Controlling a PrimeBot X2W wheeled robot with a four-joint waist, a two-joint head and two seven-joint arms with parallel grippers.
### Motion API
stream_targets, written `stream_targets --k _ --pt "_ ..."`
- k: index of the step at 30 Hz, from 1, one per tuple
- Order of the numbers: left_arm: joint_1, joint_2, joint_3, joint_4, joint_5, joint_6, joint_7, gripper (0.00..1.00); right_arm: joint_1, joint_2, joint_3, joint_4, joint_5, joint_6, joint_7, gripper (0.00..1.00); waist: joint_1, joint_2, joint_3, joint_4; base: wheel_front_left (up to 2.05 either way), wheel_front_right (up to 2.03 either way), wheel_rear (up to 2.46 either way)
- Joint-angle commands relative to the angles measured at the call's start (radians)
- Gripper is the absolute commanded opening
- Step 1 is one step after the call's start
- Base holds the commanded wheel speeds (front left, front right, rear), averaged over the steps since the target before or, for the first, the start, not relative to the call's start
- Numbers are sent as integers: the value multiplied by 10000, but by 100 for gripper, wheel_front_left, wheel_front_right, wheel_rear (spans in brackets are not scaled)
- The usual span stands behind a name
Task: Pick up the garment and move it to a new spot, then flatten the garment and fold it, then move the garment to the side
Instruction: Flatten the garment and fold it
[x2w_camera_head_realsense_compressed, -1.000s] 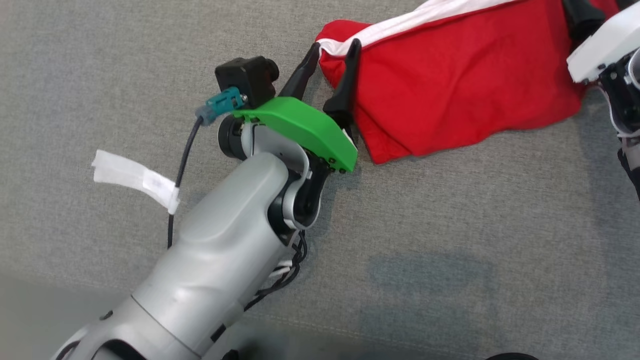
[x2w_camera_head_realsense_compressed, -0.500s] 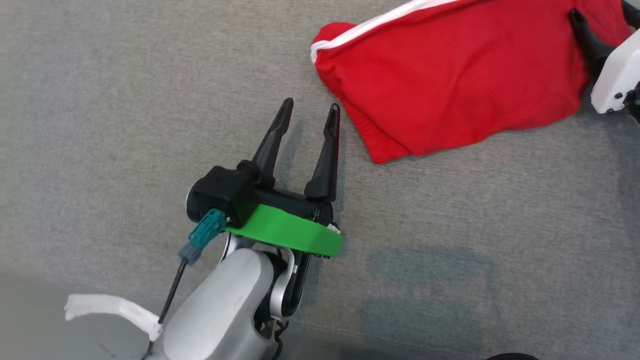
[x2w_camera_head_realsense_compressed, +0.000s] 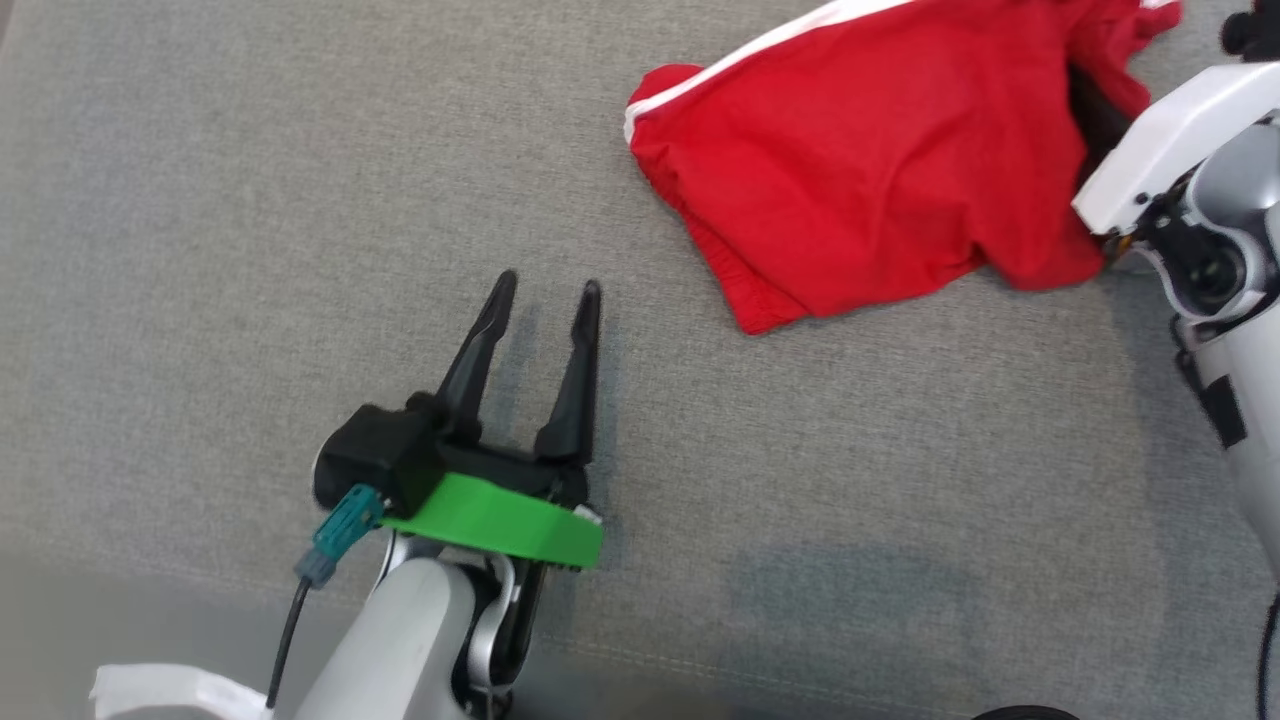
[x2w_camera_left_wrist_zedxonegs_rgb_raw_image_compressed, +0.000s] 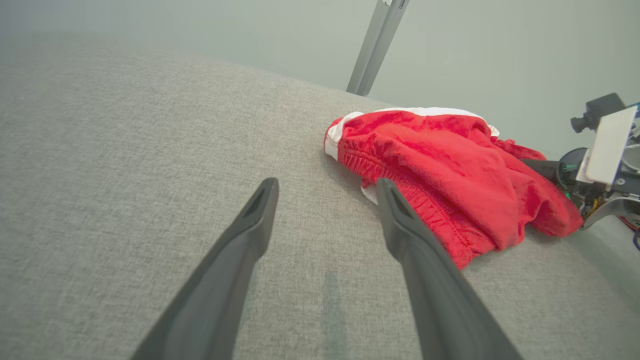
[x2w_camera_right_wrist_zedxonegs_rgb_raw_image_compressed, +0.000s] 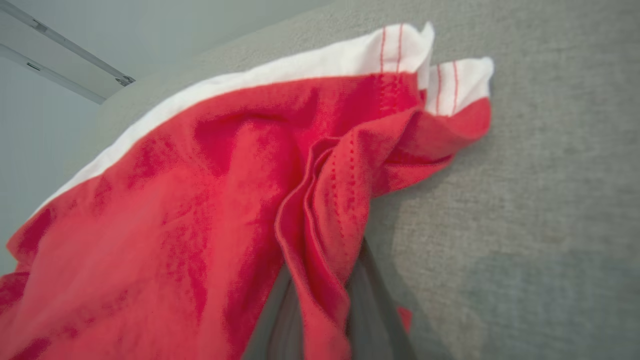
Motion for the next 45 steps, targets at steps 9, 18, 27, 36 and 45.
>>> stream_targets --k 9,18,27,36,45 --pt "2113 177 931 398 488 -260 -28 100 2002 327 -934 -9 1709 5 -88 0 0 0 -2224 -2305 0 0 0" --pt "2828 -78 636 718 630 -599 -27 100 2170 -352 -1793 405 850 19 -625 0 0 0 -2680 -2083 0 0 0" --pt "3110 -155 679 825 428 -648 -27 100 2854 1646 126 -2192 -449 19 -231 0 0 0 -2825 -2044 0 0 0" --pt "2868 -161 666 1172 503 -784 -29 100 2202 3532 458 -287 -2031 19 -2019 100 0 0 -2819 -2137 0 0 0" --pt "3357 -174 1007 1114 550 -738 -28 100 3525 3273 841 -2204 -1122 17 -4256 100 0 0 -2950 -2428 0 0 0"
